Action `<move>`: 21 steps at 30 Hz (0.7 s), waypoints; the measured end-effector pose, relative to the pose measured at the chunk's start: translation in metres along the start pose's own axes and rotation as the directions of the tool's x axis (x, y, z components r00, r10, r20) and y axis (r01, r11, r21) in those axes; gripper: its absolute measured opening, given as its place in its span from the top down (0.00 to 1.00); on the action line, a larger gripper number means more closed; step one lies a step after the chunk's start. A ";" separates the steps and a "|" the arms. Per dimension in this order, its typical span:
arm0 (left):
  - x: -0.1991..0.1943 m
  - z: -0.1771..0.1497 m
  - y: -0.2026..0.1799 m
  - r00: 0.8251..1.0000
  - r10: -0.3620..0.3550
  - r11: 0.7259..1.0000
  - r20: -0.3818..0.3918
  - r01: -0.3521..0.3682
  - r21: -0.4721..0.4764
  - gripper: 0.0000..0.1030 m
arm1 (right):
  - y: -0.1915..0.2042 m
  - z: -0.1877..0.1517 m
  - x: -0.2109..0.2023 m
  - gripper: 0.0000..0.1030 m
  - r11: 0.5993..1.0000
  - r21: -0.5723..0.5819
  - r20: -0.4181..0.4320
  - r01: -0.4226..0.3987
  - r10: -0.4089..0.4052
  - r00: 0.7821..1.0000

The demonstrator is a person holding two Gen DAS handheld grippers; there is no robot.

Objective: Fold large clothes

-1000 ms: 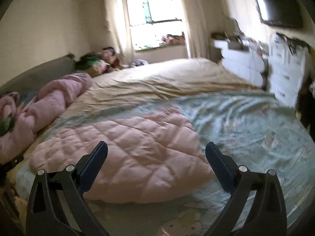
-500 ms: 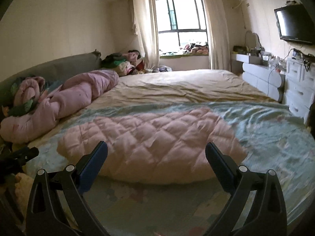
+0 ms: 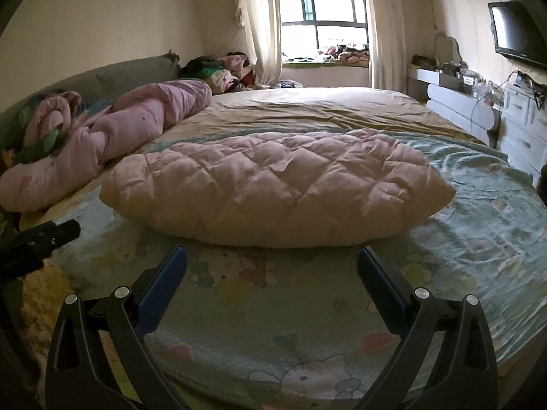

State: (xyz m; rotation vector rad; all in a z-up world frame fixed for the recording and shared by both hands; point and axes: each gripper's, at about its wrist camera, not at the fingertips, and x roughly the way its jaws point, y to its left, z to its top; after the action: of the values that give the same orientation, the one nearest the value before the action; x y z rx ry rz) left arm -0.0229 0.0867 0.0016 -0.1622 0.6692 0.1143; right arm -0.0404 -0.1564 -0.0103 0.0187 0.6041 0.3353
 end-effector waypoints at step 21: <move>0.003 -0.005 0.002 1.000 0.010 1.000 -0.013 -0.011 -0.002 0.09 | 0.011 -0.004 0.008 0.04 0.999 -0.024 -0.028 -0.031 0.031 0.999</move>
State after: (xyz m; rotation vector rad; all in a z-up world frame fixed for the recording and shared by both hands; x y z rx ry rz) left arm -0.0242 0.0876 -0.0041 -0.1618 0.6832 0.1242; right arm -0.0399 -0.1439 -0.0169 -0.0004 0.6278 0.3735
